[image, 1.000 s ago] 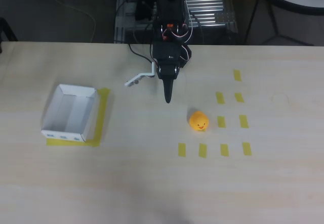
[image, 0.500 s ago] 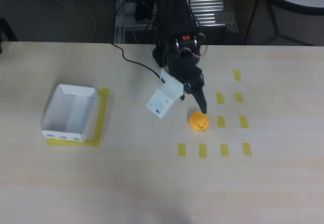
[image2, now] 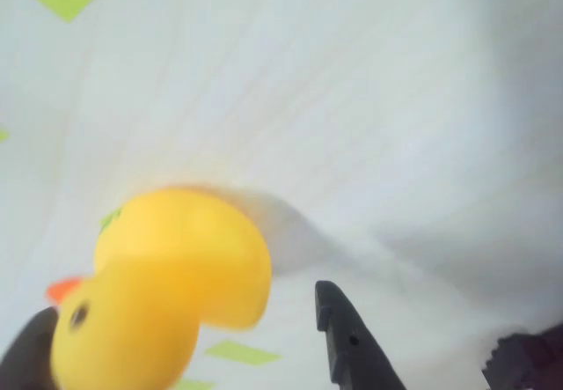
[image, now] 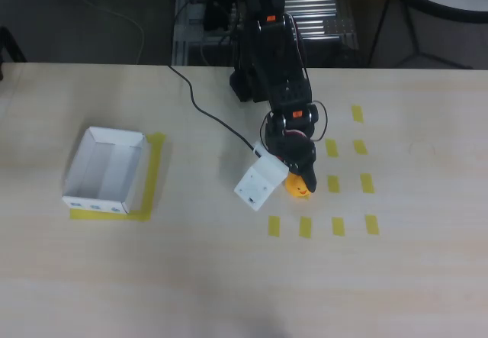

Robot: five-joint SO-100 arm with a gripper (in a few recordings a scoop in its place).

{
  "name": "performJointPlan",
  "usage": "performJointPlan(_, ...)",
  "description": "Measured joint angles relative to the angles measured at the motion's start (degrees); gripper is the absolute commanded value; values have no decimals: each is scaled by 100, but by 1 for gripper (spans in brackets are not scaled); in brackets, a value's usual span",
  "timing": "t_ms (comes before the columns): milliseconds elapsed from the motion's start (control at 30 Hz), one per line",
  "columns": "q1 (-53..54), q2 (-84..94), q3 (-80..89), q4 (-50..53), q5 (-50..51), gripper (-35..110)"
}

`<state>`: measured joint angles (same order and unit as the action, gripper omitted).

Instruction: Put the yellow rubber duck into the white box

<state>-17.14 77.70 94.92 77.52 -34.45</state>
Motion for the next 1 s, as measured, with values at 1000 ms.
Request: performJointPlan(1000, 5449, 2259, -2391, -624, 1617, 0)
